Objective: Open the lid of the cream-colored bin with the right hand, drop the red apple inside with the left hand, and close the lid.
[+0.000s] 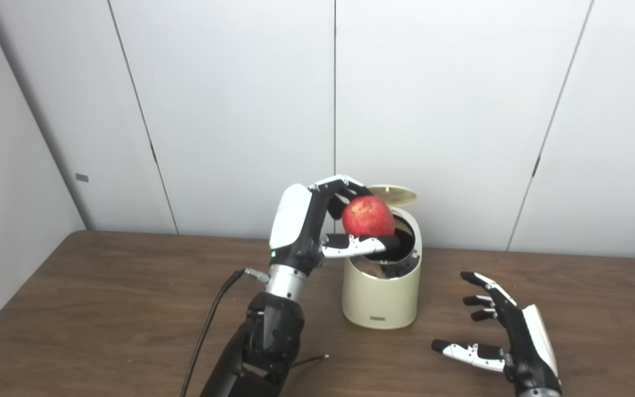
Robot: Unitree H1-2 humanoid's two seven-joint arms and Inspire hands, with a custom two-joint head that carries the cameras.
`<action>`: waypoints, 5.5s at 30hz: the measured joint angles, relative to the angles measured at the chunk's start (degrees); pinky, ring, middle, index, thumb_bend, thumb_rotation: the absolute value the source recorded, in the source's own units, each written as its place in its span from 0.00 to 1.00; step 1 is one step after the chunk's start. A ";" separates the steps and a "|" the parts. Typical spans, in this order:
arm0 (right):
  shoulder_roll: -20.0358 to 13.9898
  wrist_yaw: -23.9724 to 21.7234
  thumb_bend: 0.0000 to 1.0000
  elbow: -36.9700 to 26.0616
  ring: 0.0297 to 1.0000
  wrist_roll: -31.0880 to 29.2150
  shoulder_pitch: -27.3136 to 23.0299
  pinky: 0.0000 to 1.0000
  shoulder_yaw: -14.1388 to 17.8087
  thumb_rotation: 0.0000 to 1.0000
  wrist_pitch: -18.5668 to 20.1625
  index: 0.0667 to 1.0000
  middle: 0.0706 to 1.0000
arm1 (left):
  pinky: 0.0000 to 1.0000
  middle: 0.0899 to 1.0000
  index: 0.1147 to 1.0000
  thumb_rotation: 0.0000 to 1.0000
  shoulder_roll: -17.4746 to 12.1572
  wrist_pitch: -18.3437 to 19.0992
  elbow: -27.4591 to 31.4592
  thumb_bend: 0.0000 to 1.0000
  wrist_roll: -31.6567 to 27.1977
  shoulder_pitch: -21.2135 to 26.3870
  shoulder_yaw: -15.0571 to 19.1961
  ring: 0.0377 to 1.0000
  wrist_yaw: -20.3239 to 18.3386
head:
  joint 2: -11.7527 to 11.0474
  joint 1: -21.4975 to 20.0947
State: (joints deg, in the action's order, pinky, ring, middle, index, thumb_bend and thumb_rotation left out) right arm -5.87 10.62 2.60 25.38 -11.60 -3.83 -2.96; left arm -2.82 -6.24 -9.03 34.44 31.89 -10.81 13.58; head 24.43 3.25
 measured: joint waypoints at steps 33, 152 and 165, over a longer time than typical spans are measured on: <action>2.04 0.70 0.77 -0.71 0.69 0.15 -0.15 0.59 -1.05 0.12 0.20 0.76 0.83 | 0.60 0.42 0.46 0.00 -0.67 -7.80 -23.33 0.50 15.30 5.45 -7.76 0.43 27.19 | -0.09 -1.93; -9.76 -21.54 0.70 1.96 0.85 13.25 -32.04 0.71 -10.70 0.53 7.56 0.82 0.84 | 0.65 0.76 0.77 0.00 -1.62 -5.77 -4.48 0.70 -33.75 -19.05 12.44 0.72 -9.28 | -1.67 -0.44; -11.12 -25.37 0.72 2.73 0.80 13.22 -33.66 0.70 -13.55 0.55 6.50 0.69 0.72 | 0.64 0.76 0.77 0.01 -1.39 -5.77 -4.51 0.70 -32.32 -18.99 12.42 0.71 -9.50 | -1.50 -0.18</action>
State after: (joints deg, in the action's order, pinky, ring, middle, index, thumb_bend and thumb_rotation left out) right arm -16.99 -14.76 5.32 38.60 -45.26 -17.37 3.54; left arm -4.22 -12.01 -13.54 2.12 12.90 1.61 4.08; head 22.94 3.08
